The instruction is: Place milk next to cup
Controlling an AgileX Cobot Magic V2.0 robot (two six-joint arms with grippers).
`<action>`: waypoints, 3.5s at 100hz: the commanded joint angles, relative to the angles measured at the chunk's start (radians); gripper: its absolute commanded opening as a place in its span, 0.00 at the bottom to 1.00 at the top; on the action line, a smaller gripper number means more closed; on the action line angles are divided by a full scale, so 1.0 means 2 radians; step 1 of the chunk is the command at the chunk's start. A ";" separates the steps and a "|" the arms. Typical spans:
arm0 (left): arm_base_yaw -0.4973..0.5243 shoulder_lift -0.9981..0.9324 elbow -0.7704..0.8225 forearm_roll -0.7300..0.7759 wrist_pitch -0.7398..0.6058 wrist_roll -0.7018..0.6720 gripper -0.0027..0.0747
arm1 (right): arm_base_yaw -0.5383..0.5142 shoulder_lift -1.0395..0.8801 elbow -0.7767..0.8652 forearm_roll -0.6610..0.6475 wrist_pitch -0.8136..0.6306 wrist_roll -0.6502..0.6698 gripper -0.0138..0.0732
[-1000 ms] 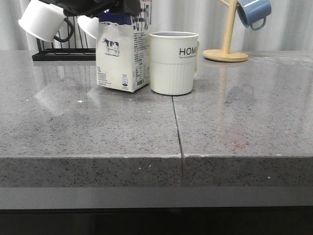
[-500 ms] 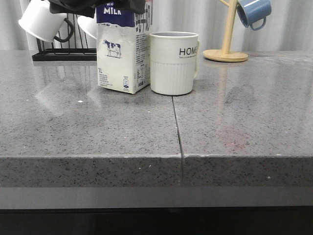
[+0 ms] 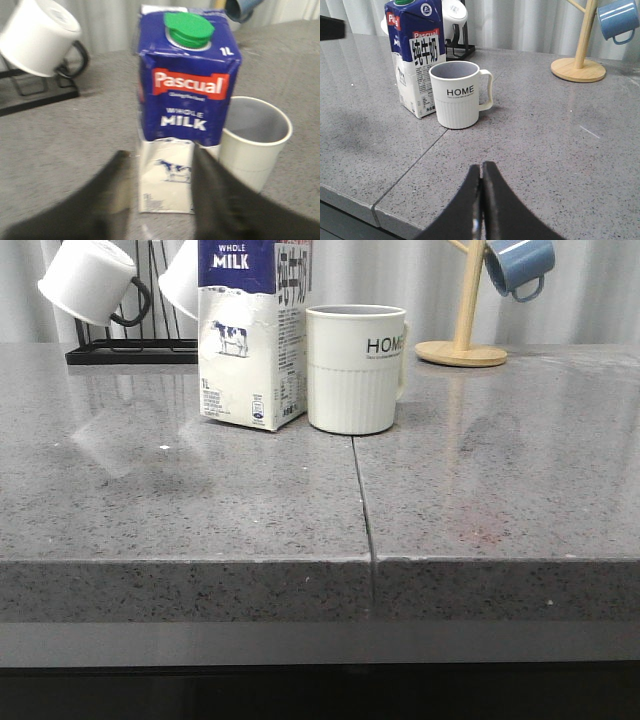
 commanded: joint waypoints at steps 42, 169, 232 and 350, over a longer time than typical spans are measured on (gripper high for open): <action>0.144 -0.249 0.116 0.028 0.048 -0.003 0.01 | 0.000 0.004 -0.012 -0.006 -0.037 0.000 0.08; 0.233 -0.621 0.431 0.037 0.051 -0.003 0.01 | 0.000 0.005 -0.012 -0.006 -0.036 0.000 0.08; 0.233 -0.621 0.431 0.040 0.054 -0.003 0.01 | 0.000 0.005 -0.012 -0.006 -0.033 0.000 0.08; 0.233 -0.621 0.431 0.040 0.054 -0.003 0.01 | -0.199 -0.121 0.185 -0.061 -0.163 0.068 0.08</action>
